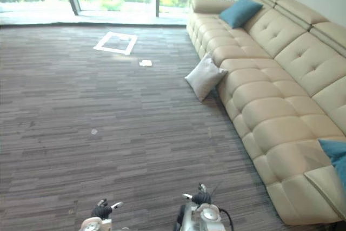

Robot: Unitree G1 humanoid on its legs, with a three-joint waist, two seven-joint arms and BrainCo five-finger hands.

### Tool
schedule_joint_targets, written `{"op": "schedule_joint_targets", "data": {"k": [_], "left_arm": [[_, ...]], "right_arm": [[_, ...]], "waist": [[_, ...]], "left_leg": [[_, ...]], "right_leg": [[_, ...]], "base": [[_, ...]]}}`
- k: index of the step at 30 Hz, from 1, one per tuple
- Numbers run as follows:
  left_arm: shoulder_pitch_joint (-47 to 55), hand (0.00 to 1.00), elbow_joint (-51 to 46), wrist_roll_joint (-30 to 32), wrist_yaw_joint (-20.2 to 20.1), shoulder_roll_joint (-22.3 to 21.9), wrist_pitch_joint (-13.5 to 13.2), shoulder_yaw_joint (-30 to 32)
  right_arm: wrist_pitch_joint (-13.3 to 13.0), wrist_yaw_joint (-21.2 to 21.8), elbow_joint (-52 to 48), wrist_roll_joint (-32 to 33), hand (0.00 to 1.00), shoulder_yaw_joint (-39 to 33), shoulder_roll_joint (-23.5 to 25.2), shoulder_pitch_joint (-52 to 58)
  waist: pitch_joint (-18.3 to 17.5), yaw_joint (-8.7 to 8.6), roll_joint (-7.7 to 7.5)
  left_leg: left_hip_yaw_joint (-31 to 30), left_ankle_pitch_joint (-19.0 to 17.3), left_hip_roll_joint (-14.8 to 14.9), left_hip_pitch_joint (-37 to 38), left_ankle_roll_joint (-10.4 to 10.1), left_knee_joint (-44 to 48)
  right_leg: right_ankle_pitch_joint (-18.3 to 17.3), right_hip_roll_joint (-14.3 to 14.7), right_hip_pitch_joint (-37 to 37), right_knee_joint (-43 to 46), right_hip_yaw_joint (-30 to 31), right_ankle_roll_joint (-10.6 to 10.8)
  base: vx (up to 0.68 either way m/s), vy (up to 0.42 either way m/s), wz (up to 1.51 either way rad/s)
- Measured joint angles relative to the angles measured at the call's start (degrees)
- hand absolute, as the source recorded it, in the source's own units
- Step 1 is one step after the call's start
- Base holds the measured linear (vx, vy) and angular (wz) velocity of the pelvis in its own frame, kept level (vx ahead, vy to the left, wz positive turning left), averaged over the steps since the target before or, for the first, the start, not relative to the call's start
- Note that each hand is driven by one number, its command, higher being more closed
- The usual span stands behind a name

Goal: Pick up cushions and gather them together orderly.

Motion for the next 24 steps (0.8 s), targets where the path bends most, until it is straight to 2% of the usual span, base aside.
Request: {"op": "schedule_joint_targets", "data": {"k": [1,2,3,4,5,6,7,8,10,11,12,14,15,16,17,18,19,20,21,22,23,24], "left_arm": [[0.35,0.0,0.01,0.27,-0.02,-0.1,0.01,0.23],[0.32,0.0,0.05,0.82,-0.05,-1.22,0.07,0.6],[0.34,0.0,0.04,1.19,-0.03,-2.18,0.06,0.82],[0.5,0.0,-0.08,1.16,-0.03,-3.14,-0.01,1.13],[0.53,0.0,-0.54,1.29,-0.14,-4.16,0.03,2.04],[0.55,0.0,-1.09,1.35,-0.15,-4.71,0.14,3.38],[0.59,0.0,-1.51,1.28,-0.16,-4.92,0.18,3.69],[0.64,0.0,-2.55,1.27,-0.13,-4.7,0.3,4.69],[0.96,0.0,-4.08,1.15,-0.03,-3.27,0.12,4.88],[1.0,0.0,-4.63,0.88,-0.03,-2.79,-0.14,4.77],[0.99,0.0,-5.01,0.78,0.05,-2.77,-0.34,4.81],[0.77,0.0,-5.95,0.0,-0.01,-3.14,-0.62,4.8],[0.74,0.0,-6.23,-0.25,0.02,-3.26,-0.99,4.78],[0.71,0.0,-6.33,-0.28,0.08,-3.28,-1.4,4.52],[0.83,0.0,-6.27,-0.71,0.19,-3.38,-1.45,4.17],[0.89,0.0,-6.24,-1.36,0.24,-3.39,-1.52,4.09],[0.92,0.0,-6.33,-1.38,0.14,-2.78,-1.52,4.05],[0.72,0.0,-6.44,-1.29,0.2,-2.13,-1.36,4.05],[0.72,0.0,-6.55,-1.31,0.22,-1.87,-1.33,4.04],[0.7,0.0,-6.43,-1.3,0.23,-1.4,-1.33,3.8],[0.55,0.0,-5.92,-1.21,0.29,-0.54,-1.21,3.12],[0.19,0.0,-5.17,-1.19,0.38,-0.02,-0.93,2.68]], "right_arm": [[0.07,0.12,-0.17,-0.12,0.0,0.02,-0.44,0.46],[0.26,0.19,-1.37,-0.78,0.0,-0.07,-0.94,0.75],[0.43,0.31,-1.98,-1.16,0.0,-0.2,-1.68,1.22],[0.5,0.44,-2.26,-1.52,0.0,-0.13,-2.71,1.29],[0.68,0.48,-2.57,-1.61,0.0,-0.09,-3.23,1.18],[0.84,0.42,-2.85,-1.59,0.0,0.0,-3.46,0.89],[1.24,0.32,-2.62,-1.48,0.0,0.04,-3.38,0.78],[1.6,0.15,-1.76,-1.41,0.0,0.11,-2.63,0.45],[1.82,-0.15,-1.54,-0.77,0.0,0.28,-0.65,0.55],[1.77,-0.18,-0.98,-0.32,0.0,0.35,-0.29,0.84],[1.79,-0.16,-0.49,0.0,0.0,0.42,-0.06,0.7],[1.98,-0.57,0.63,0.62,0.0,0.22,0.14,0.6],[1.96,-0.74,0.66,0.62,0.0,0.21,0.22,0.65],[1.83,-0.93,0.86,0.61,0.0,0.22,0.16,0.74],[1.74,-1.21,1.79,0.6,0.0,0.58,-0.44,0.88],[1.7,-1.33,2.85,0.59,0.0,0.9,-0.55,0.95],[1.87,-1.4,2.99,0.58,0.0,1.0,0.23,0.88],[1.69,-1.43,2.75,0.52,0.0,0.94,1.05,1.24],[1.65,-1.43,2.61,0.46,0.0,0.9,1.44,1.59],[1.68,-1.39,2.65,0.43,0.0,0.75,1.88,2.03],[1.51,-1.27,2.36,0.31,0.0,0.17,2.24,1.89],[1.34,-1.22,2.37,0.12,0.0,0.01,2.26,1.83]], "waist": [[-0.18,-0.14,-0.25],[-0.47,-0.56,0.63],[-0.72,-0.65,2.08],[-1.29,-0.6,4.07],[-1.56,-0.6,5.76],[-1.11,-0.52,6.68],[-0.86,-0.31,7.15],[-0.32,-0.02,7.14],[0.69,0.26,4.49],[0.3,0.45,3.55],[0.23,0.82,2.96],[0.19,1.78,3.46],[0.25,2.25,3.42],[0.32,2.57,3.48],[0.21,2.96,3.97],[0.08,3.5,3.79],[-0.99,3.62,2.63],[-1.59,3.31,0.93],[-1.84,3.29,0.1],[-1.95,3.44,-0.62],[-1.54,3.14,-1.71],[-1.33,2.68,-1.74]], "left_leg": [[-1.69,-0.58,-0.77,2.65,-0.95,0.67],[-4.02,-0.73,0.05,3.83,-1.22,3.12],[-5.73,-0.72,1.31,3.05,-1.22,7.06],[-7.55,-0.06,3.31,0.47,-2.32,14.33],[-9.83,3.49,5.66,-4.86,-6.76,26.7],[-11.97,8.5,7.66,-10.26,-10.86,38.58],[-11.69,8.54,9.68,-13.57,-11.69,46.07],[-9.84,6.82,12.41,-16.87,-10.92,53.41],[-6.49,3.88,13.36,-21.72,-8.0,54.9],[-3.98,2.22,13.14,-25.42,-6.26,51.82],[-2.5,1.29,12.94,-27.89,-5.35,48.47],[-1.83,0.47,10.46,-33.75,-4.57,33.5],[-2.65,1.45,9.03,-34.78,-4.77,27.49],[-4.61,5.5,6.83,-35.4,-5.95,16.88],[-6.34,9.88,6.12,-35.61,-6.69,9.73],[-6.65,13.94,6.0,-35.12,-6.67,10.67],[-6.3,15.75,4.69,-35.64,-5.53,13.78],[-5.63,13.0,4.13,-36.23,-3.52,16.89],[-4.54,11.22,3.94,-36.06,-2.75,18.18],[-3.3,9.66,3.29,-34.85,-1.79,18.55],[-2.02,7.61,2.07,-32.1,-0.92,18.29],[-1.65,5.88,0.98,-29.77,-0.49,18.17]], "right_leg": [[3.18,0.58,-0.23,0.05,3.14,-3.2],[5.61,0.68,-0.58,5.48,4.73,-5.69],[3.65,0.69,-0.69,9.03,4.52,-6.44],[0.53,1.06,-0.07,11.41,3.2,-6.69],[-2.75,2.11,0.99,12.96,2.4,-7.15],[-4.86,3.56,3.24,12.76,2.36,-7.7],[-5.9,4.84,5.44,12.03,2.38,-8.33],[-7.3,6.48,10.4,9.86,2.63,-8.63],[-8.49,6.91,18.52,4.73,3.69,-8.31],[-8.32,6.88,21.9,1.2,4.67,-8.0],[-8.24,6.87,23.77,-0.67,5.56,-7.88],[-8.13,6.41,28.43,-5.01,8.17,-7.48],[-8.54,5.77,29.64,-5.94,9.2,-6.54],[-9.46,4.96,31.53,-7.49,11.04,-4.33],[-11.02,4.81,32.97,-8.19,12.79,-2.7],[-12.31,4.4,34.01,-8.01,14.38,-2.07],[-14.32,2.44,34.49,-7.69,16.33,-2.17],[-14.4,1.28,33.8,-4.51,17.93,-2.27],[-13.83,0.33,31.59,-0.27,19.11,-1.69],[-12.94,-0.67,28.4,7.61,20.22,-0.24],[-9.58,-2.63,23.01,21.05,21.67,2.47],[-5.98,-4.21,18.94,30.26,21.89,3.66]], "base": [[0.91,-0.15,0.54],[0.77,-0.163,0.6],[0.75,-0.184,0.5],[0.71,-0.186,0.35],[0.71,-0.172,0.15],[0.71,-0.147,-0.06],[0.7,-0.132,-0.28],[0.81,-0.138,-0.31],[0.64,-0.112,-0.21],[0.5,-0.064,-0.26],[0.52,0.007,-0.45],[0.6,0.11,-0.6],[0.52,0.191,-0.77],[0.37,0.176,-0.84],[0.45,0.276,-0.91],[0.46,0.333,-0.9],[0.62,0.38,-0.8],[0.56,0.303,-0.69],[0.45,0.227,-0.54],[0.52,0.324,-0.46],[0.5,0.312,-0.28],[0.59,0.319,-0.1]]}}
